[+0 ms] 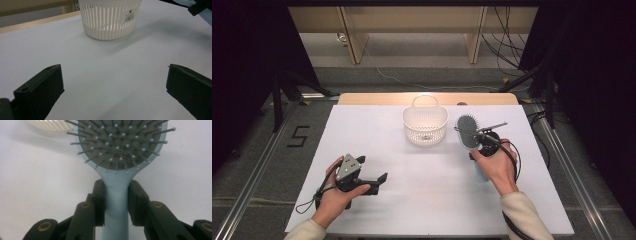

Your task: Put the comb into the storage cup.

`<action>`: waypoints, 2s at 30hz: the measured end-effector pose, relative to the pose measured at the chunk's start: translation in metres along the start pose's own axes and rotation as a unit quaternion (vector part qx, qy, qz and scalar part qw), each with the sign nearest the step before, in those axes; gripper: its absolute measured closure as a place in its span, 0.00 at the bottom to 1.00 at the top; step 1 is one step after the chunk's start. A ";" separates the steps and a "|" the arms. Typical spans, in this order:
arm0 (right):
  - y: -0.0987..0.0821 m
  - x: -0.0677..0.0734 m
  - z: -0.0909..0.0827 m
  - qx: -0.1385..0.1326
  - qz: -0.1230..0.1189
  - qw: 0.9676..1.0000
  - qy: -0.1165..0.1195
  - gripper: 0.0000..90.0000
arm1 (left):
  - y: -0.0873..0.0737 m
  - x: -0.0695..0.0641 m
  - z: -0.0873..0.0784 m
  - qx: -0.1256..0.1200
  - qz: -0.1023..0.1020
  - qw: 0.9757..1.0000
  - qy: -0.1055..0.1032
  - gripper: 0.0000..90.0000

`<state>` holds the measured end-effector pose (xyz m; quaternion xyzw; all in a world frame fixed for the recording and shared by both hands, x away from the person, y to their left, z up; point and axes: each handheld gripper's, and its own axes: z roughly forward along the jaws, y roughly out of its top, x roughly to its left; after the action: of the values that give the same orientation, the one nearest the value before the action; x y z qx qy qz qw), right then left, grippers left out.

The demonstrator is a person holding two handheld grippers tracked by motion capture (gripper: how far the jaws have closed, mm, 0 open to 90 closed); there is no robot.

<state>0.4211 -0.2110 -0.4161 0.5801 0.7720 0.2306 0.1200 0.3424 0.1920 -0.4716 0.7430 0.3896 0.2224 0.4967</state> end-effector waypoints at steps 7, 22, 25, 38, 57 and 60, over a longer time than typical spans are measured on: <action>0.001 -0.001 -0.002 -0.013 -0.007 1.000 0.001 0.78 | 0.000 0.000 0.000 0.000 0.001 1.000 0.000 0.01; 0.001 -0.003 -0.004 -0.039 -0.010 0.999 0.002 0.78 | 0.000 0.000 0.000 0.000 0.002 1.000 0.000 0.01; 0.001 -0.004 -0.003 -0.039 -0.014 0.999 0.004 0.78 | 0.000 0.000 0.000 0.000 0.002 1.000 0.000 0.01; 0.001 -0.006 -0.004 -0.053 -0.017 0.998 0.002 0.78 | 0.000 0.000 0.000 0.001 0.003 1.000 0.001 0.01; 0.002 -0.008 -0.007 -0.079 -0.022 0.997 0.011 0.78 | 0.000 0.000 0.000 0.002 0.002 1.000 0.003 0.01; 0.002 -0.008 -0.007 -0.082 -0.022 0.996 0.012 0.78 | 0.000 0.000 0.000 0.001 0.002 1.000 0.003 0.01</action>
<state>0.4219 -0.2199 -0.4094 0.5480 0.7647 0.2973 0.1629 0.3424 0.1916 -0.4720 0.7439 0.3896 0.2252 0.4940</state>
